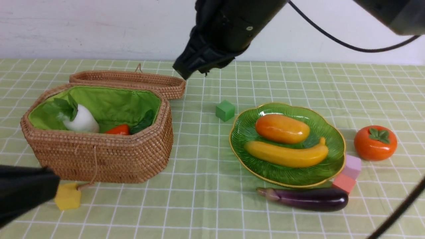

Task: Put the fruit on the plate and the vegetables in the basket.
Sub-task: Grab an eggplant with your right arm and place it in the basket on the left.

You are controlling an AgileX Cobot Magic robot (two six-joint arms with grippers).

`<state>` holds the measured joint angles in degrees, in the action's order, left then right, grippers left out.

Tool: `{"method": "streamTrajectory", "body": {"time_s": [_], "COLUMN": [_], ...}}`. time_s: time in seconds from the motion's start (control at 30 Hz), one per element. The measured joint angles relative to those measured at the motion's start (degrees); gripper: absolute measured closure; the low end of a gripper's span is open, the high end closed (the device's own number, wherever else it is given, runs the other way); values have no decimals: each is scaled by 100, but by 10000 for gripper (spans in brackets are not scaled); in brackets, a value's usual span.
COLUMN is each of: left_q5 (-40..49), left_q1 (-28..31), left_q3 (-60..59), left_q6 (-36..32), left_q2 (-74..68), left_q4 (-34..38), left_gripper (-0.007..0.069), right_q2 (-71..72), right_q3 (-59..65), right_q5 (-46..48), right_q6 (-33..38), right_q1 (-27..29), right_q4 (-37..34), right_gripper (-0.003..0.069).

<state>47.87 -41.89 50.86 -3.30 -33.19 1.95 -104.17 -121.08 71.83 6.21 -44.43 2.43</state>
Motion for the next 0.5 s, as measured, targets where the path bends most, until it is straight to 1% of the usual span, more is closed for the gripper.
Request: {"method": "streamTrajectory", "body": {"time_s": [0.03, 0.07, 0.1, 0.13, 0.17, 0.23, 0.3, 0.33, 0.37, 0.4, 0.43, 0.47, 0.5], "left_q5": [0, 0, 32, 55, 55, 99, 115, 127, 157, 179, 185, 185, 191], "left_q1": [0, 0, 0, 0, 0, 0, 0, 0, 0, 0, 0, 0, 0], "left_q3": [0, 0, 0, 0, 0, 0, 0, 0, 0, 0, 0, 0, 0], "left_q6": [-207, -305, -660, -847, -877, -1136, -1182, -1182, -1188, -1200, -1200, -1200, -1200], "left_q2": [0, 0, 0, 0, 0, 0, 0, 0, 0, 0, 0, 0, 0], "left_q4": [158, 232, 486, 609, 631, 790, 797, 797, 797, 797, 801, 801, 801], "left_gripper": [613, 613, 612, 611, 611, 609, 610, 610, 610, 610, 610, 610, 608], "right_q2": [266, 323, 798, 1095, 1209, 1776, 2019, 2029, 2056, 2045, 2009, 2008, 1953], "right_q3": [393, 478, 1299, 1775, 1871, 3066, 3793, 3940, 4390, 4615, 4935, 4973, 5226], "right_q5": [-7, -13, -25, -18, -18, -18, -18, -18, -25, -67, -186, -247, -548], "right_q6": [-29, -36, -55, -55, -55, -55, 20, 39, 247, 445, 719, 815, 1169], "right_q1": [0, 0, 33, 84, 100, 448, 826, 917, 1238, 1408, 1626, 1689, 1883], "right_q4": [68, 83, 225, 306, 325, 426, 437, 437, 416, 369, 252, 204, 20], "right_gripper": [676, 676, 673, 668, 667, 643, 607, 596, 547, 512, 442, 431, 341]}}
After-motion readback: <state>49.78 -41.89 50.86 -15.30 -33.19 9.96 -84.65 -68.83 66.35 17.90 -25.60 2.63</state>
